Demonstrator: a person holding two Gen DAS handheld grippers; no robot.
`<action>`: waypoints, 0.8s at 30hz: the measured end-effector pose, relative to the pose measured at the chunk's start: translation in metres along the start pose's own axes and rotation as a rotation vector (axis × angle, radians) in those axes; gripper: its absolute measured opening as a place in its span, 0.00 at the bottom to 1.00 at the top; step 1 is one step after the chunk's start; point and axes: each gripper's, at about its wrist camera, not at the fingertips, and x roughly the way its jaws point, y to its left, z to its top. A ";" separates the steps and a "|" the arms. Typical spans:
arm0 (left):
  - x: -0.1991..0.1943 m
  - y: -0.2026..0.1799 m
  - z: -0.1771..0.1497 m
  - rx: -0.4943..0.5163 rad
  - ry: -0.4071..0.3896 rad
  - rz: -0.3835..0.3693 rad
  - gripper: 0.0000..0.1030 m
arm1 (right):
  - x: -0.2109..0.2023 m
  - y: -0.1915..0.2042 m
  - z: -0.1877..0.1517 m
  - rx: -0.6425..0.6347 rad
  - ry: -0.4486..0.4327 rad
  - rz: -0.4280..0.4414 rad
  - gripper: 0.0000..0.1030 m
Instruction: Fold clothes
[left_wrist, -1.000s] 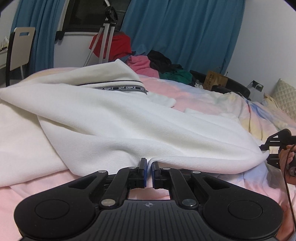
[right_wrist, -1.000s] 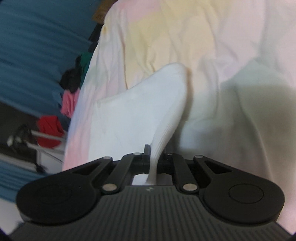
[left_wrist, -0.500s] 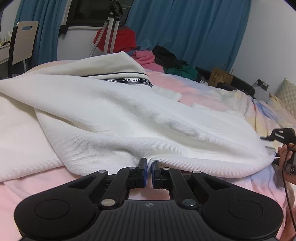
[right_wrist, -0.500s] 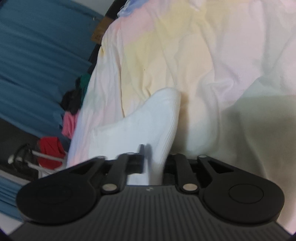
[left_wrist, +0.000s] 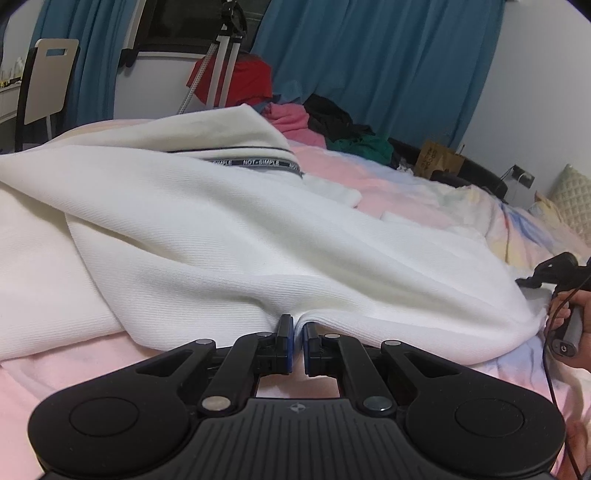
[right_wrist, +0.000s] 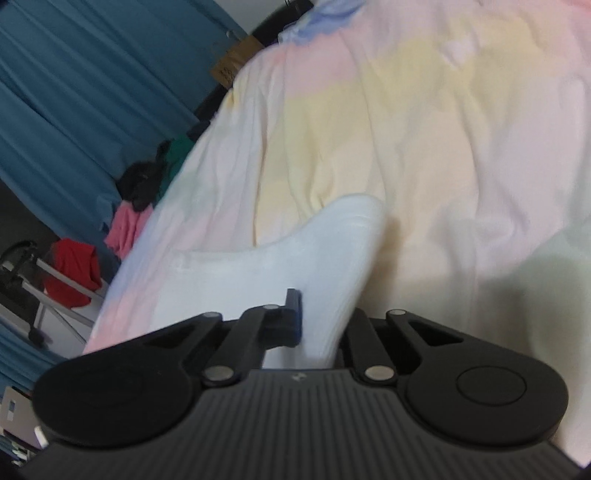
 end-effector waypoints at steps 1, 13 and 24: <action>-0.004 -0.004 0.002 0.045 -0.020 -0.015 0.05 | -0.007 0.002 0.003 -0.002 -0.031 0.016 0.06; -0.013 -0.030 -0.001 0.251 0.078 -0.091 0.06 | -0.033 -0.041 0.022 0.012 -0.189 -0.259 0.06; -0.010 -0.009 0.007 0.114 0.111 -0.104 0.29 | -0.057 -0.004 0.007 -0.122 -0.149 -0.367 0.65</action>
